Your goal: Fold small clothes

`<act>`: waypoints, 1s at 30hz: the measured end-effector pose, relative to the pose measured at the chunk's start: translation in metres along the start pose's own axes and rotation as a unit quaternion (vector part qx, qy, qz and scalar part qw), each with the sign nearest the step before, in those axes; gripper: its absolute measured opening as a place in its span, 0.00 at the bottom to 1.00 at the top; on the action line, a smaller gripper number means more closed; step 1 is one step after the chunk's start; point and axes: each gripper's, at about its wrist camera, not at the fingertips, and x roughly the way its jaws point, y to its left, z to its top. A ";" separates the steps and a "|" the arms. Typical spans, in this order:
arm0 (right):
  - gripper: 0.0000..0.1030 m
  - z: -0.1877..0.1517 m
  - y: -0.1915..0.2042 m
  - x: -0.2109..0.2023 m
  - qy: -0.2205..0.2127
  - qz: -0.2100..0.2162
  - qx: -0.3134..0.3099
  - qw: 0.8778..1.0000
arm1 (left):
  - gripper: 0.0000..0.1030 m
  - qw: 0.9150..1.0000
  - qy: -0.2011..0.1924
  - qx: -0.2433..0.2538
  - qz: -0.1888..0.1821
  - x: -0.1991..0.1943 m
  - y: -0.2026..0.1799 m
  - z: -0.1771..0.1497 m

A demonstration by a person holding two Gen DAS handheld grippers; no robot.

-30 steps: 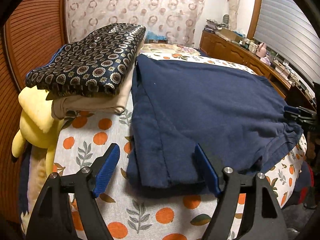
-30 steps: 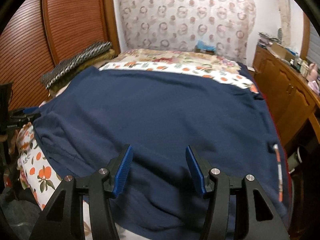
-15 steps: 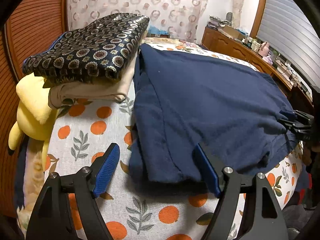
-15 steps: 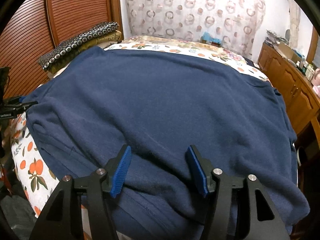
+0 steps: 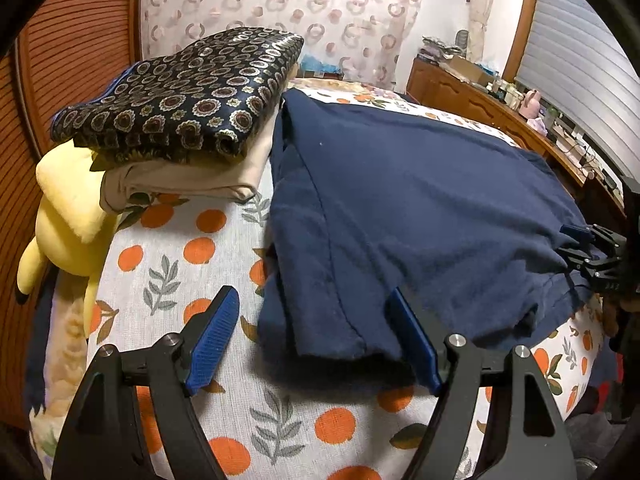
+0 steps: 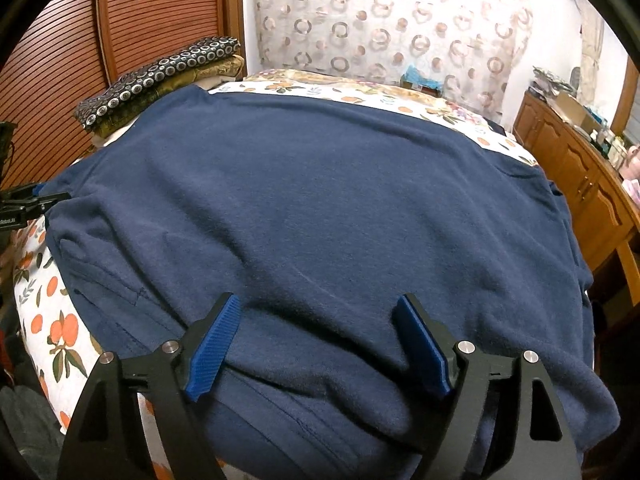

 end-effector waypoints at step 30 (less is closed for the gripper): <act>0.80 -0.003 -0.001 -0.001 -0.003 0.000 0.003 1.000 | 0.14 0.995 -0.055 0.022 -0.082 -0.028 -0.043 0.028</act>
